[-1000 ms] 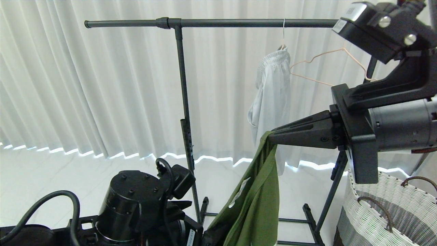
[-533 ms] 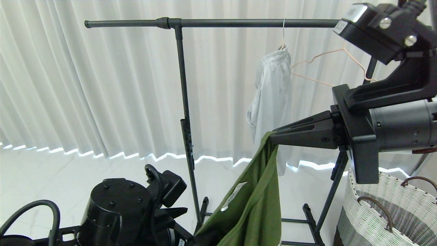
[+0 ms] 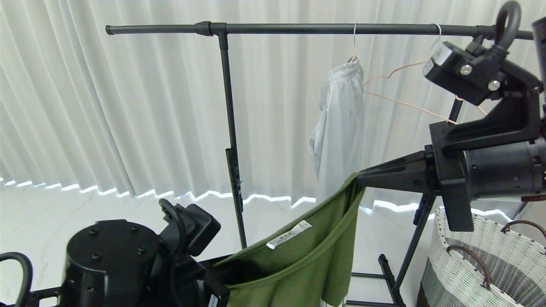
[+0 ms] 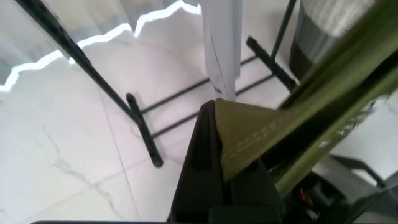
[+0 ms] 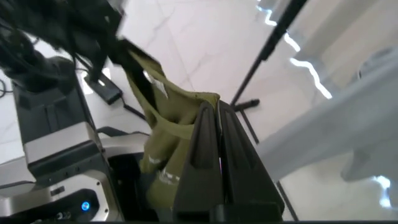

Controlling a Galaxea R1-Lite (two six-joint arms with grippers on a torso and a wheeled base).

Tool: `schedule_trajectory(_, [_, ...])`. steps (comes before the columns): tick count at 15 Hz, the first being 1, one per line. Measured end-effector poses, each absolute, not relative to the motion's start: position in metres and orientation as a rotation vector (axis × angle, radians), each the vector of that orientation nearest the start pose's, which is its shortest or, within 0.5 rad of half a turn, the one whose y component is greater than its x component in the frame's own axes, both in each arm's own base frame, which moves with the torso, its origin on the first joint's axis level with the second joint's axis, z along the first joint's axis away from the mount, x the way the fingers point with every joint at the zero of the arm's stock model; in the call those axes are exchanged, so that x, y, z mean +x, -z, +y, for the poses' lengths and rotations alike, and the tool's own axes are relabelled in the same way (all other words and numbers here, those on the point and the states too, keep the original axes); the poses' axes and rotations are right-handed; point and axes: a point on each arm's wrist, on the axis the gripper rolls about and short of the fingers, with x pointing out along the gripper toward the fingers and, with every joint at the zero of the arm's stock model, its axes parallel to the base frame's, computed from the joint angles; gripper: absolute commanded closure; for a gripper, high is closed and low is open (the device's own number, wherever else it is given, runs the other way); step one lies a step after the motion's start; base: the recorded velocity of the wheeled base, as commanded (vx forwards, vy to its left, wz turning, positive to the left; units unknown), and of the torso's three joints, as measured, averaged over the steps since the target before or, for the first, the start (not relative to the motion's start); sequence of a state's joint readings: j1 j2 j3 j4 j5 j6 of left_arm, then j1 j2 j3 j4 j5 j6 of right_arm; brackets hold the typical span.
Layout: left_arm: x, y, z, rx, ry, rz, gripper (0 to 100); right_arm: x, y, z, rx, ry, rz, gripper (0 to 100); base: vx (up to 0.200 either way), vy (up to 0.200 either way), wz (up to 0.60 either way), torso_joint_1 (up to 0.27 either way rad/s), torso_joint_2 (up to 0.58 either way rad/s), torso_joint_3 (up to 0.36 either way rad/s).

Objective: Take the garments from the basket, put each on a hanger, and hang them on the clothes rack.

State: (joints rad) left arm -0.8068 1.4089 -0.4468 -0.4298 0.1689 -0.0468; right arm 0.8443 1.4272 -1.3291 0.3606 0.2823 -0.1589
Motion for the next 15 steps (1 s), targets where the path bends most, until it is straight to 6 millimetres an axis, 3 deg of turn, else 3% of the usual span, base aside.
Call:
schedule_trajectory(2, [0.146, -0.164, -0.144, 0.21, 0.595, 0.489, 100, 0.144, -0.302, 0.162, -0.283, -1.075, 0.394, 100, 0.0, 0.0, 0.0, 0.0, 0.0, 0.0])
schedule_trajectory(4, [0.152, -0.198, -0.147, 0.204, 0.584, 0.506, 100, 0.142, -0.296, 0.15, -0.307, -0.911, 0.363, 100, 0.0, 0.0, 0.0, 0.0, 0.0, 0.0])
schedule_trajectory(7, [0.154, -0.279, -0.148, 0.139, 0.583, 0.442, 100, 0.136, -0.298, 0.136, -0.276, -0.82, 0.273, 100, 0.0, 0.0, 0.0, 0.0, 0.0, 0.0])
schedule_trajectory(10, [0.149, -0.346, -0.142, 0.079, 0.59, 0.344, 100, 0.134, -0.323, 0.125, -0.233, -0.786, 0.183, 100, 0.0, 0.0, 0.0, 0.0, 0.0, 0.0])
schedule_trajectory(12, [0.145, -0.368, -0.143, 0.066, 0.596, 0.302, 100, 0.132, -0.343, 0.12, -0.206, -0.768, 0.114, 100, 0.0, 0.0, 0.0, 0.0, 0.0, 0.0])
schedule_trajectory(15, [0.137, -0.372, -0.152, 0.085, 0.563, 0.275, 100, 0.13, -0.356, 0.116, -0.201, -0.753, 0.081, 100, 0.0, 0.0, 0.0, 0.0, 0.0, 0.0])
